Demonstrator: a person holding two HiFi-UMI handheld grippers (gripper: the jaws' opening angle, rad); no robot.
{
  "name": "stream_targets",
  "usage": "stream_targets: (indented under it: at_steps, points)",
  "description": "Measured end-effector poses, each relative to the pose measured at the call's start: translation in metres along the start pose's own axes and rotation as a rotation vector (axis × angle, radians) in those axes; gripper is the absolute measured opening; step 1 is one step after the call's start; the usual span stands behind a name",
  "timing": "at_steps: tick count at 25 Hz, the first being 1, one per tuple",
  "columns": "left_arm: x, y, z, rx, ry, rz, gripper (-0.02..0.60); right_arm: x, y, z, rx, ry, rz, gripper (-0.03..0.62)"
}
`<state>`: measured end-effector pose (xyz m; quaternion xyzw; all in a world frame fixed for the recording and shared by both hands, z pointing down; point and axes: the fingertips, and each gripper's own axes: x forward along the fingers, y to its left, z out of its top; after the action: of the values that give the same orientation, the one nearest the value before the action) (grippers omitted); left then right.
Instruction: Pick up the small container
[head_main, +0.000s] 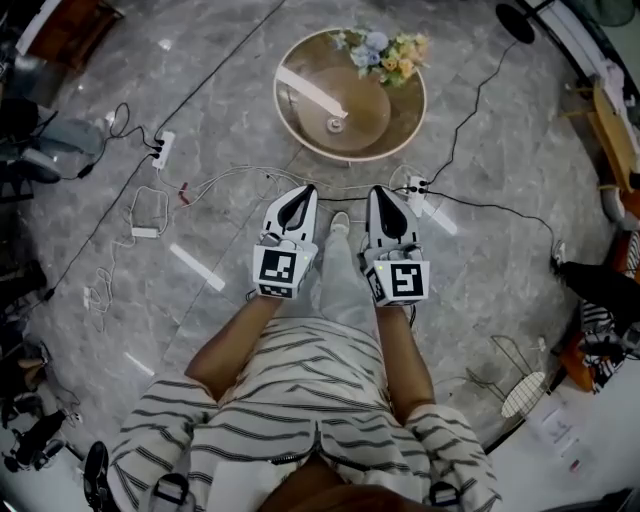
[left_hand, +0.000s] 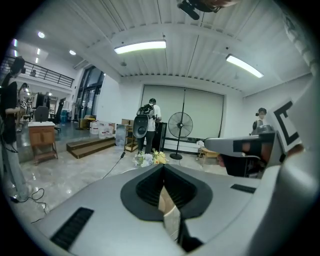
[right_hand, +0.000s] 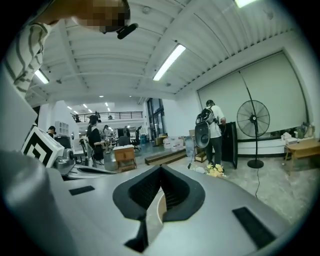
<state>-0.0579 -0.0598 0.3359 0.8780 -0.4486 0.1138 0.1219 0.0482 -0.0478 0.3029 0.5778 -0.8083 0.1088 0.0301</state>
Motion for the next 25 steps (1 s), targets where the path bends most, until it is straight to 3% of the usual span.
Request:
stream_targets:
  at_steps: [11, 25]
  points:
    - [0.075, -0.004, -0.064, -0.019, 0.063, 0.023, -0.003, 0.030, -0.056, -0.073, 0.054, 0.070, -0.025, 0.008]
    - [0.156, 0.012, -0.152, -0.022, 0.135, 0.059, -0.002, 0.070, -0.094, -0.168, 0.096, 0.127, 0.025, 0.008]
